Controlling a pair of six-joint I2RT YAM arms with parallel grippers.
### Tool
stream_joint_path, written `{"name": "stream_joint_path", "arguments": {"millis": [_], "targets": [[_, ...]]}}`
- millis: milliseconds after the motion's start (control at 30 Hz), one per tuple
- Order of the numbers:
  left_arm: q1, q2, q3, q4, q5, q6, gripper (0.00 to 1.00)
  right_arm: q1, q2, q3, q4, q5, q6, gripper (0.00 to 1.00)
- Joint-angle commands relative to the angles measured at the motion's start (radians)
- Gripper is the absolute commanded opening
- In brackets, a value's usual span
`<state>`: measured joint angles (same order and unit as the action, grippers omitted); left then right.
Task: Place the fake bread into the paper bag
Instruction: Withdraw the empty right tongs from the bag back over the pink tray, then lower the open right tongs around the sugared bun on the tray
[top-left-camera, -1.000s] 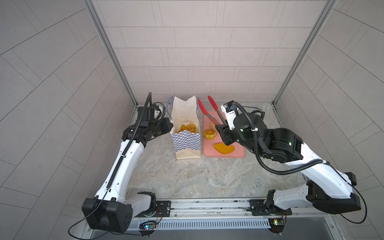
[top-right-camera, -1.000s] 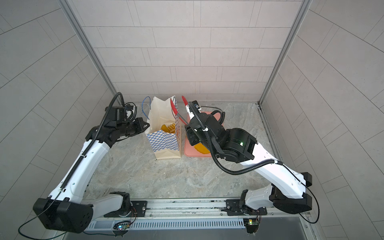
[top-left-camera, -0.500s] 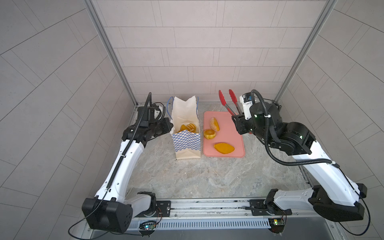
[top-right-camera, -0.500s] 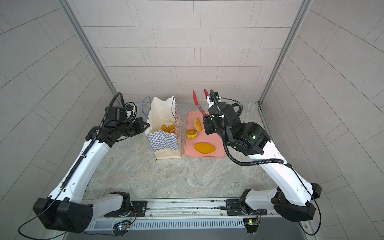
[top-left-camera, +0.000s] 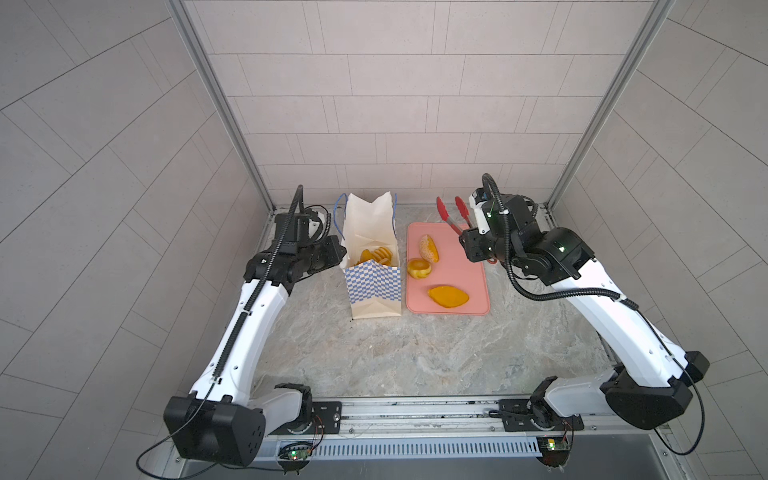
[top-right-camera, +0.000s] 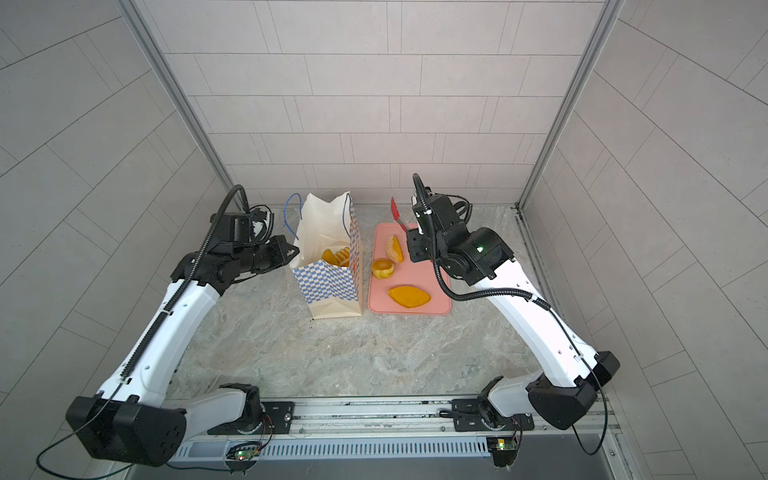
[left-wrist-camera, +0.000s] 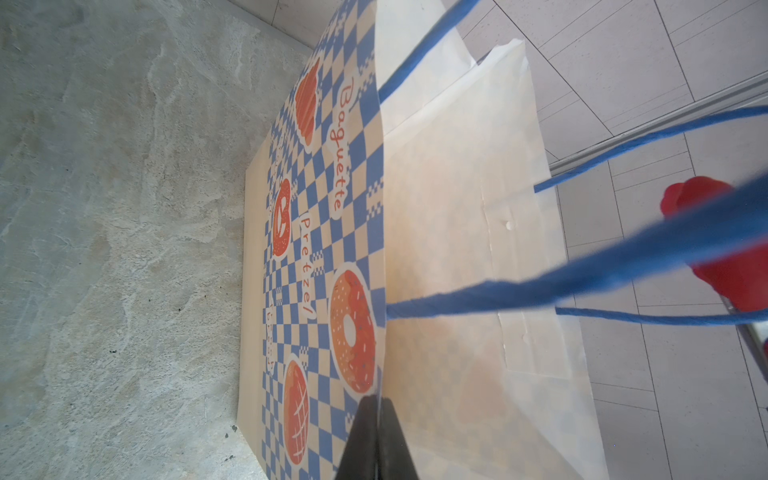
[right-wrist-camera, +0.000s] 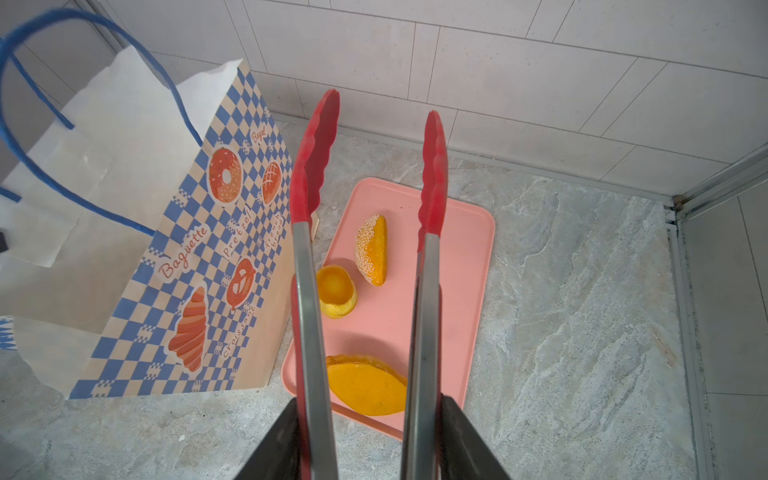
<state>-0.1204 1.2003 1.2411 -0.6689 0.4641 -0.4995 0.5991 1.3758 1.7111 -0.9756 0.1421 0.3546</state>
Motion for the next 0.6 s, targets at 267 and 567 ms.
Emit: {"name": "stream_joint_path", "arguments": {"millis": [267,567], "targets": [[-0.005,-0.021,-0.005,0.014,0.004,0.007,0.00,-0.063,0.081,-0.021,0.058,-0.086,-0.017,0.51],[-0.005,-0.023,-0.015,0.012,0.007,0.009,0.00,-0.091,0.193,-0.026,0.084,-0.110,-0.027,0.52]]}}
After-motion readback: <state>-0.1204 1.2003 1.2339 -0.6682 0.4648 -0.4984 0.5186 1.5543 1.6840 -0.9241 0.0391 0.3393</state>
